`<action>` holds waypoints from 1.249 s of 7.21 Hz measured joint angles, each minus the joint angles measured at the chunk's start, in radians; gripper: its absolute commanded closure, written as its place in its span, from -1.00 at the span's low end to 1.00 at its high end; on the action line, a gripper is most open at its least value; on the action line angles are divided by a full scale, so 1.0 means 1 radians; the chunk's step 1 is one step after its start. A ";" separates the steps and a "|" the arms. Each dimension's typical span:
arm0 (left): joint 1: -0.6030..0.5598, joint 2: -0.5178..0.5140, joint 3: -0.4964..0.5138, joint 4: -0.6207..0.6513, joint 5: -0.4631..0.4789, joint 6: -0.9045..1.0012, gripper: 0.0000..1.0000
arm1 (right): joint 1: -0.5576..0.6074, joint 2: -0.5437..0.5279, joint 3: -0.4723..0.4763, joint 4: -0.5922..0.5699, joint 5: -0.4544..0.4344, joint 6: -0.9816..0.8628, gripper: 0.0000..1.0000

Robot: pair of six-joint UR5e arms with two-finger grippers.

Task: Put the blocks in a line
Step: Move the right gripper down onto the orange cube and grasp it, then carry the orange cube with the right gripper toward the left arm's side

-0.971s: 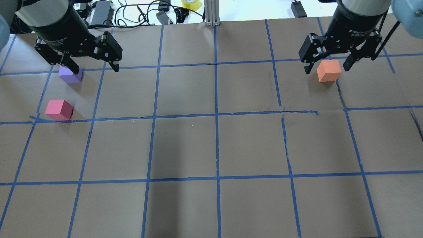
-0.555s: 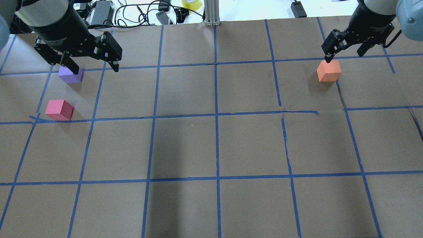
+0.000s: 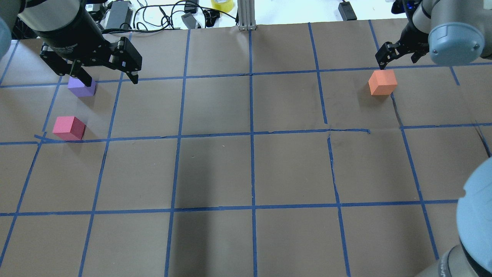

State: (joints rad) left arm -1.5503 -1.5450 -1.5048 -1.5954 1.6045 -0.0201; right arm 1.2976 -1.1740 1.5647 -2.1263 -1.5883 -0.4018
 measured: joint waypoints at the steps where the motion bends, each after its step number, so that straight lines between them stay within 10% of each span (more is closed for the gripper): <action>1: 0.000 0.000 0.000 0.000 0.000 0.000 -1.00 | -0.012 0.047 -0.005 -0.040 0.000 0.001 -1.00; 7: 0.000 0.004 -0.002 0.000 0.000 0.000 -1.00 | -0.023 0.207 -0.017 -0.195 0.006 0.044 -1.00; 8: -0.001 0.004 -0.002 0.000 -0.001 0.000 -1.00 | -0.023 0.217 -0.017 -0.196 0.007 0.047 -0.77; 9: 0.000 0.004 -0.002 0.000 -0.001 0.000 -1.00 | -0.023 0.225 -0.017 -0.196 0.010 0.050 0.09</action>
State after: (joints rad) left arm -1.5508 -1.5410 -1.5063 -1.5953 1.6032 -0.0200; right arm 1.2747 -0.9491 1.5478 -2.3223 -1.5787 -0.3519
